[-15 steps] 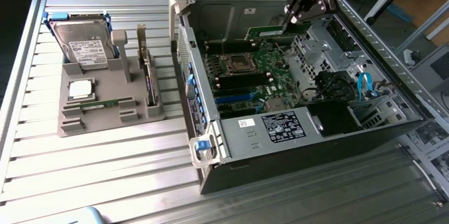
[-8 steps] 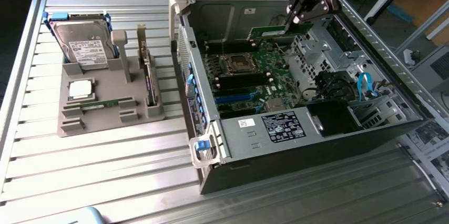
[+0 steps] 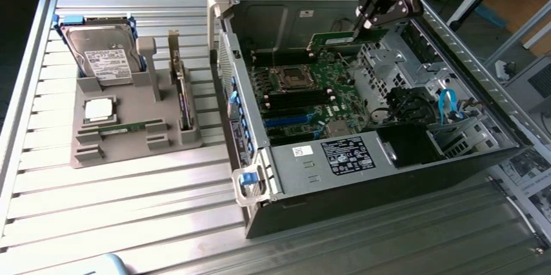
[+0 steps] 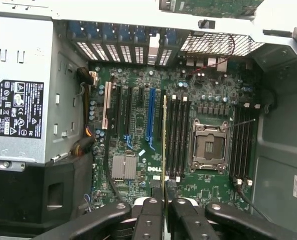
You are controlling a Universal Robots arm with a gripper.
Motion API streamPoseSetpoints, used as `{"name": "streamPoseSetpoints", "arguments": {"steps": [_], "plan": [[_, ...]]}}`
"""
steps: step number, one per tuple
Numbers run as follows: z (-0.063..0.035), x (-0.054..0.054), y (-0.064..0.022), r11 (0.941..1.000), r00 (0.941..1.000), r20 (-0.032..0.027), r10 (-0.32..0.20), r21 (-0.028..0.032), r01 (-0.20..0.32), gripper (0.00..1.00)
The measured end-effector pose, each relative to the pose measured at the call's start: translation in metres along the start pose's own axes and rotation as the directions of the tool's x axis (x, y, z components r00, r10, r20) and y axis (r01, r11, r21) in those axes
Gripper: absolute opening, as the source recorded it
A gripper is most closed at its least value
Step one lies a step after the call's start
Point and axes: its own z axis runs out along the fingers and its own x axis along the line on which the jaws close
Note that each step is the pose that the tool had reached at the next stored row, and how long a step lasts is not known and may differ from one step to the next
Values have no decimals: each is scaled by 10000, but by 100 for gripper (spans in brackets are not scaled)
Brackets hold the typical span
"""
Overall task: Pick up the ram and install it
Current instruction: 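Pick up the ram and move it above insertion slot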
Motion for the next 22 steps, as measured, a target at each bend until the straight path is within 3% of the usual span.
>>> {"name": "streamPoseSetpoints", "arguments": {"steps": [22], "plan": [[-8, 1, -229, 10000, 10000, -30, 1, -2, -1, 13]]}}
